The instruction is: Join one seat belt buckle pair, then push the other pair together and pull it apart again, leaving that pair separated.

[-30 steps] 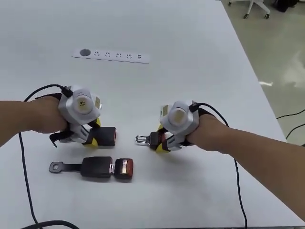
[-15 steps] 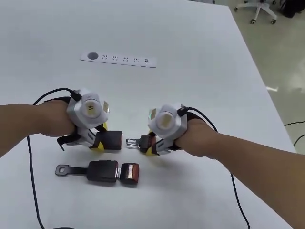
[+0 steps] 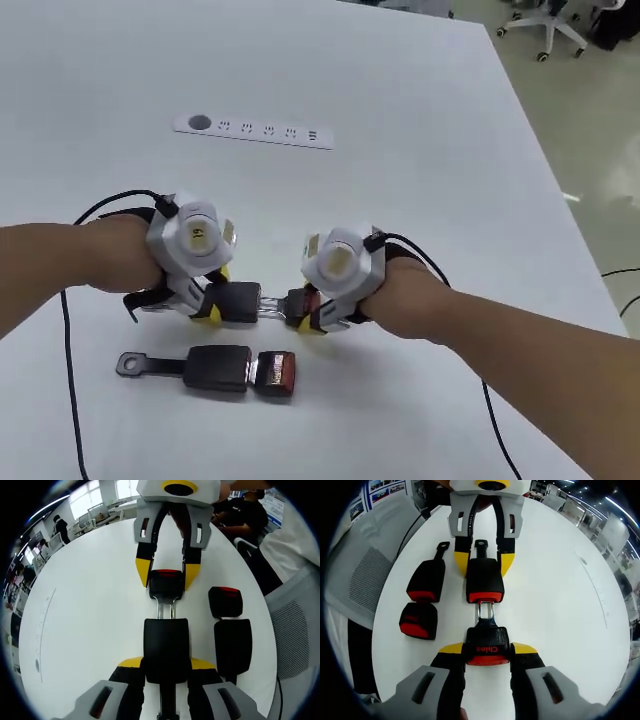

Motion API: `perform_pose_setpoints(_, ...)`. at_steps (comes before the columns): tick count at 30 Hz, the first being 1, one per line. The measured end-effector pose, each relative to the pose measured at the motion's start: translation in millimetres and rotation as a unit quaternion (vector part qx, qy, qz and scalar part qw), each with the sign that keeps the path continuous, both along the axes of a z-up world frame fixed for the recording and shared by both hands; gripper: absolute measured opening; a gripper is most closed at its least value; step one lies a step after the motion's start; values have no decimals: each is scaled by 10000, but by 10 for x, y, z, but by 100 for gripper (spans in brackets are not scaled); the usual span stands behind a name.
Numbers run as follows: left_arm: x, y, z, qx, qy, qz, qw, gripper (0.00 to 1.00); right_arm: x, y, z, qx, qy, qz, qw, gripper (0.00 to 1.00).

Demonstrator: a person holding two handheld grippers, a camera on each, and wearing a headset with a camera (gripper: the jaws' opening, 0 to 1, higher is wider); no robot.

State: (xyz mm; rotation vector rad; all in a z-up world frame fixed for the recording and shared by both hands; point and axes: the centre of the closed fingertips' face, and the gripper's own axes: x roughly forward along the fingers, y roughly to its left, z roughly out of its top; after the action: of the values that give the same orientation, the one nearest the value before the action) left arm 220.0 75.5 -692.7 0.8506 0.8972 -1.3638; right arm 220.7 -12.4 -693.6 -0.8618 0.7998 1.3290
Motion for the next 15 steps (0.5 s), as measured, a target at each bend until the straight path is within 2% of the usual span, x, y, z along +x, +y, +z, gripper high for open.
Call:
perform_pose_setpoints(3, 4, 1, -8, 6, -6, 7, 10000, 34, -5, -1, 0, -14, -3, 13, 10000, 32)
perform_pose_setpoints(5, 4, -4, -10, 11, -3, 34, 10000, 33, -4, 75, 23, 170, 30, 56, 9998, 32)
perform_pose_setpoints(8, 9, -3, -16, 2, -5, 16, 10000, 33, -27, 104, 3, 80, -86, 151, 9998, 32)
perform_pose_setpoints(10, 10, -7, -15, -23, -6, 4, 10000, 33, -22, 141, 30, 203, -9, 73, 9998, 32)
perform_pose_setpoints(11, 15, -2, -22, -25, -6, 2, 10000, 33, -21, 127, 13, 125, -15, 86, 9999, 32)
perform_pose_setpoints(15, 2, -14, -21, -45, -6, -23, 10000, 33, -1, 119, -9, 140, 15, 106, 9998, 32)
